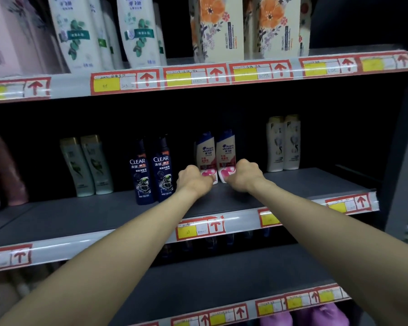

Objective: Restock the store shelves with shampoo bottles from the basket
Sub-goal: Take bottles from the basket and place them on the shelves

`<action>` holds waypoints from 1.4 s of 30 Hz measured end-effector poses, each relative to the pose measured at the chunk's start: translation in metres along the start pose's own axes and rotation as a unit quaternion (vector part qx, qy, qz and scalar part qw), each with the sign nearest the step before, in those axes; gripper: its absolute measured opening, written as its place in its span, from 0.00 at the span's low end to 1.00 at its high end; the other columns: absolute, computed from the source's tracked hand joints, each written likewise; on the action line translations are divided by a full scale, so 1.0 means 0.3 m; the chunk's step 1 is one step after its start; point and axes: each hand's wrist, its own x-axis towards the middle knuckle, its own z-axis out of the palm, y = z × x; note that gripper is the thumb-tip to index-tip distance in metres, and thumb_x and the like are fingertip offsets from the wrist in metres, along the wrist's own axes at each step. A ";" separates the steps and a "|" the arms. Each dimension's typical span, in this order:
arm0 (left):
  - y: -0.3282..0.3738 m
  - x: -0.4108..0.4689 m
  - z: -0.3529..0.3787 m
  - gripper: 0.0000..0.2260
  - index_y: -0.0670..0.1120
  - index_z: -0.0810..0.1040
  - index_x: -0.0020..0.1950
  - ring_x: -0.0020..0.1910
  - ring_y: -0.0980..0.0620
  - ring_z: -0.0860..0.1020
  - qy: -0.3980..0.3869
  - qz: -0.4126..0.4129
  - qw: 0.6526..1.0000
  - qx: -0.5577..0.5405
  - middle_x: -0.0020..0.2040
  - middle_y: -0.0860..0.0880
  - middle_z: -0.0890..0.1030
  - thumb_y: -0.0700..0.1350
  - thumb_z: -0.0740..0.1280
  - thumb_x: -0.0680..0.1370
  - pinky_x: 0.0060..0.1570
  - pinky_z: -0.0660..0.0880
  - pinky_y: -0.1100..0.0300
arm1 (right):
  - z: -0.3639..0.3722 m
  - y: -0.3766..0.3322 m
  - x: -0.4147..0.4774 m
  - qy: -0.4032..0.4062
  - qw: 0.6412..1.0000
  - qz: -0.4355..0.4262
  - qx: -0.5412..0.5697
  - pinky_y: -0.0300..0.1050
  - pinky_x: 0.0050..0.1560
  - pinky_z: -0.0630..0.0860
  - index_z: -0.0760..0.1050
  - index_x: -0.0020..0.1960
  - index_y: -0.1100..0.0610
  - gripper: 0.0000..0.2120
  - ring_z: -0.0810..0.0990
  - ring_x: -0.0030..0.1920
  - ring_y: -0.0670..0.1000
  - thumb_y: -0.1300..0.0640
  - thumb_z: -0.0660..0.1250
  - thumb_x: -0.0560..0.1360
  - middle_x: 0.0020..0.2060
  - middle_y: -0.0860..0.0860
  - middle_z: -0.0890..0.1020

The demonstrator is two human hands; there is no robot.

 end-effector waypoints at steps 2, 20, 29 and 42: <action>0.002 -0.074 -0.047 0.17 0.42 0.82 0.56 0.49 0.46 0.77 -0.004 0.026 0.999 -0.022 0.58 0.43 0.82 0.55 0.70 0.79 0.47 0.70 0.58 | -0.016 -0.016 -0.087 0.004 0.999 -0.026 0.026 0.50 0.53 0.79 0.77 0.54 0.57 0.15 0.79 0.51 0.58 0.46 0.71 0.77 0.54 0.57 0.81; -0.814 -0.918 -0.135 0.07 0.55 0.83 0.51 0.40 0.55 0.84 -0.041 0.019 0.997 -0.058 0.36 0.54 0.85 0.45 0.67 0.78 0.50 0.81 0.51 | 0.522 0.119 -0.970 -0.171 0.964 -0.132 0.157 0.28 0.39 0.72 0.83 0.50 0.49 0.04 0.81 0.41 0.36 0.54 0.69 0.79 0.40 0.43 0.85; -1.163 -1.076 -0.002 0.07 0.57 0.83 0.49 0.41 0.63 0.82 -0.166 -0.063 0.984 -0.004 0.43 0.56 0.86 0.44 0.69 0.78 0.41 0.74 0.71 | 0.798 0.363 -1.133 -0.346 0.933 -0.077 0.059 0.27 0.44 0.72 0.84 0.55 0.50 0.07 0.81 0.49 0.40 0.54 0.69 0.79 0.47 0.43 0.85; -1.282 -1.097 0.012 0.34 0.59 0.73 0.75 0.80 0.46 0.61 -0.457 0.004 0.855 0.245 0.81 0.50 0.64 0.28 0.61 0.76 0.78 0.60 0.51 | 0.844 0.501 -1.122 -0.454 0.890 -0.037 -0.030 0.40 0.56 0.73 0.82 0.53 0.42 0.07 0.80 0.56 0.47 0.49 0.66 0.81 0.54 0.45 0.83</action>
